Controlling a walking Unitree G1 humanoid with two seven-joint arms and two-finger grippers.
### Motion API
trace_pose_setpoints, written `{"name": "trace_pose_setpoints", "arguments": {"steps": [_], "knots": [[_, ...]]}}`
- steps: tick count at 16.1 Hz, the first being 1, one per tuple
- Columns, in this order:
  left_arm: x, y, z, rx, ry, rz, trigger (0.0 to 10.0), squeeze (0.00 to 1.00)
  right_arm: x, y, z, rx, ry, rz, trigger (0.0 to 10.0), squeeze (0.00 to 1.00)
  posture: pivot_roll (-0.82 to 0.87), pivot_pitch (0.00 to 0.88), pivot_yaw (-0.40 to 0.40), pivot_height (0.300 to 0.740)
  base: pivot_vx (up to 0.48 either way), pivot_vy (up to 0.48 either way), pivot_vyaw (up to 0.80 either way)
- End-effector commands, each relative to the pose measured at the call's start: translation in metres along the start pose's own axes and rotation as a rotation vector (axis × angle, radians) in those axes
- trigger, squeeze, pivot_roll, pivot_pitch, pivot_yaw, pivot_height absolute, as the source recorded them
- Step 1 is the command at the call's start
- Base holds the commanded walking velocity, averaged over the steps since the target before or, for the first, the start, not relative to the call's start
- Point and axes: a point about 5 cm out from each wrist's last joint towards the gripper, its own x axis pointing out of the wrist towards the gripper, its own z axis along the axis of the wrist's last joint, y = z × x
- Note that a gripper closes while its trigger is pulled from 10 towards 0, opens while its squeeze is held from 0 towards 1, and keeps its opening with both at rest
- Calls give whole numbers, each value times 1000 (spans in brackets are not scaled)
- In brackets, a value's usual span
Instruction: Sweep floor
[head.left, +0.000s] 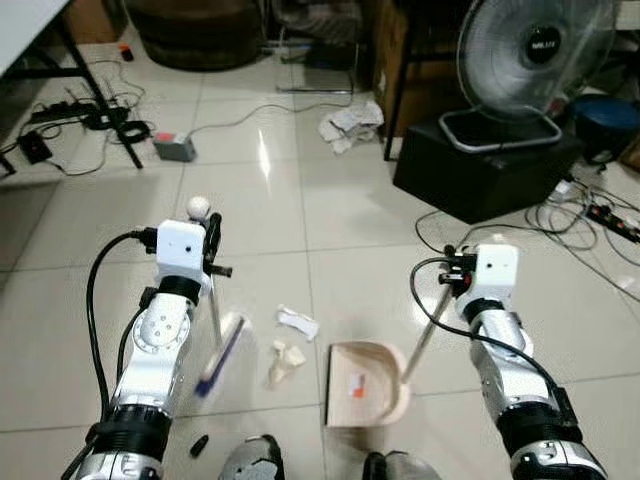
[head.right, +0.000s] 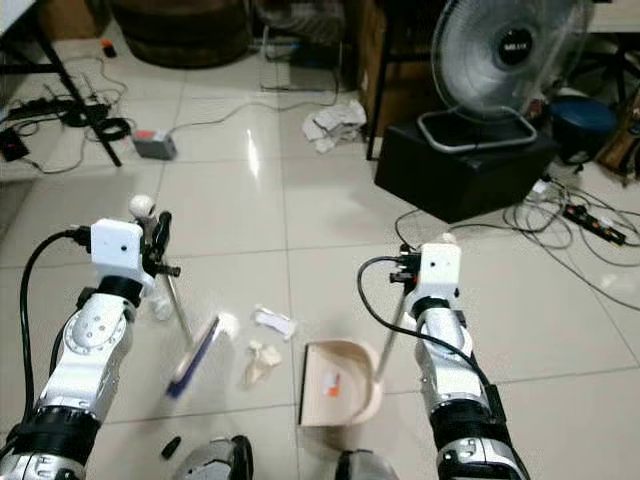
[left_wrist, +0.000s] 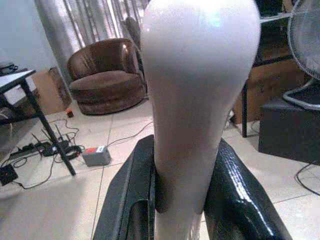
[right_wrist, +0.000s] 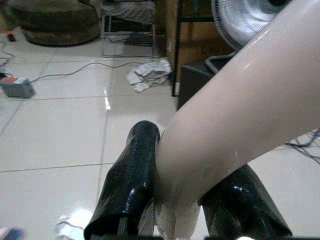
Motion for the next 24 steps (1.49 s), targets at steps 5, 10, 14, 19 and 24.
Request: {"name": "trace_pose_setpoints", "arguments": {"steps": [5, 10, 14, 19, 24], "knots": [[1, -2, 3, -30, -19, -12, 10000, 0, 3, -2, 4, 8, -30, -27, 10000, 0, 39, 88, 15, 740, 306, 0, 459], [-2, -11, -4, -42, 14, -16, 10000, 0, 4, -8, 10, -34, -57, -40, 10000, 0, 15, 92, 14, 740, 0, 0, 0], [2, -12, 2, -41, -27, -43, 10000, 0, 3, -11, 11, -52, -70, -46, 10000, 0, 9, 93, 22, 740, 60, 0, 0], [4, -13, 2, -30, -22, -67, 10000, 0, 0, -15, 9, -60, -71, -63, 10000, 0, -3, 93, 32, 740, 325, 0, 0], [6, -14, 2, -32, -21, -77, 10000, 0, -2, -16, 5, -39, -56, -93, 10000, 0, 1, 100, 38, 740, 355, 0, 0]]}}
